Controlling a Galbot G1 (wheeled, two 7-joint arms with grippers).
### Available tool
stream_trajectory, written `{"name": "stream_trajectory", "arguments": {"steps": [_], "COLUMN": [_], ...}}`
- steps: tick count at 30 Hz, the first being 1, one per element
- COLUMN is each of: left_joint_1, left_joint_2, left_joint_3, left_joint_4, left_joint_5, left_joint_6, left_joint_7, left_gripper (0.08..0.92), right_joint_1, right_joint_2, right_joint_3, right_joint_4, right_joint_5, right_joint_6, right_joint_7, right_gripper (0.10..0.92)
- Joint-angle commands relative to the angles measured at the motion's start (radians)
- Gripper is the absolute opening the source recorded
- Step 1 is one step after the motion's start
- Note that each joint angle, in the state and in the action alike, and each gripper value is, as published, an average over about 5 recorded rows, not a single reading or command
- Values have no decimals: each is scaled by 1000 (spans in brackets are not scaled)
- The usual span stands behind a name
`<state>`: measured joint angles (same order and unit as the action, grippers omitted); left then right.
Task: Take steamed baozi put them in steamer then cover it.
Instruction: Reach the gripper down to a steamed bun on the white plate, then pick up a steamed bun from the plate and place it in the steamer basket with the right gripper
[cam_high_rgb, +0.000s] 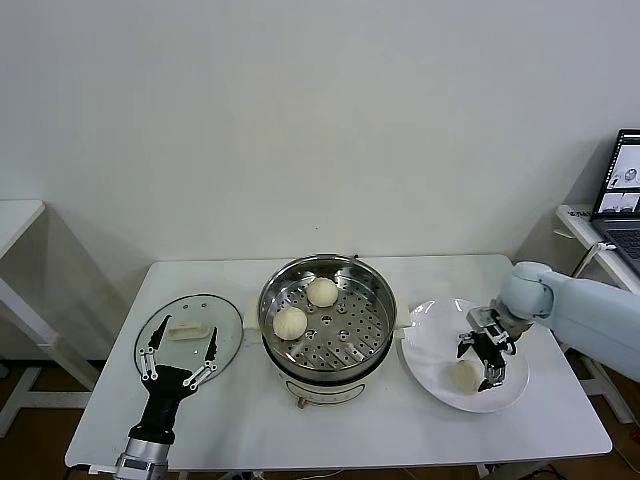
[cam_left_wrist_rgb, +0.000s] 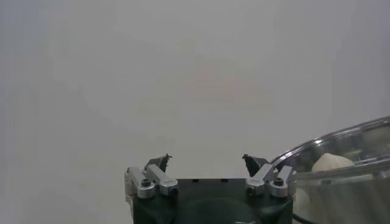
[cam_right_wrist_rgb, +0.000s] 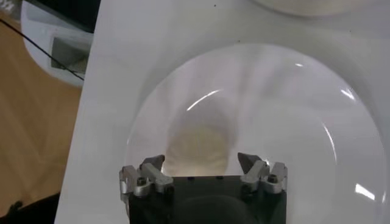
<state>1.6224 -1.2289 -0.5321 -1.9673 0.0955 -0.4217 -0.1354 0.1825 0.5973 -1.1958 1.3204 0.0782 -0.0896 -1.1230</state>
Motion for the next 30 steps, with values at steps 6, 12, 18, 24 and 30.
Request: {"name": "stream_trajectory", "arguments": {"steps": [6, 12, 18, 24, 30], "left_joint_1": [-1, -2, -3, -5, -4], "left_joint_2": [0, -2, 1, 1, -4], "left_joint_3": [-2, -1, 0, 7, 13], "left_joint_4": [2, 5, 3, 3, -3], "left_joint_5": [-1, -1, -2, -1, 0], "left_joint_6": [-3, -5, -4, -3, 0], "left_joint_7": [0, -1, 0, 1, 1], "left_gripper": [823, 823, 823, 823, 823], "right_joint_1": [-43, 11, 180, 454, 636], "right_joint_2": [1, -12, -29, 44, 189], "right_joint_3": [16, 19, 37, -13, -104], "right_joint_4": [1, 35, 117, 145, 177], "right_joint_5": [-44, -41, -25, 37, 93], "right_joint_6": [-5, -5, 47, 226, 405], "right_joint_7": [39, 36, -51, -147, -144], "right_gripper": [699, 655, 645, 645, 659]}}
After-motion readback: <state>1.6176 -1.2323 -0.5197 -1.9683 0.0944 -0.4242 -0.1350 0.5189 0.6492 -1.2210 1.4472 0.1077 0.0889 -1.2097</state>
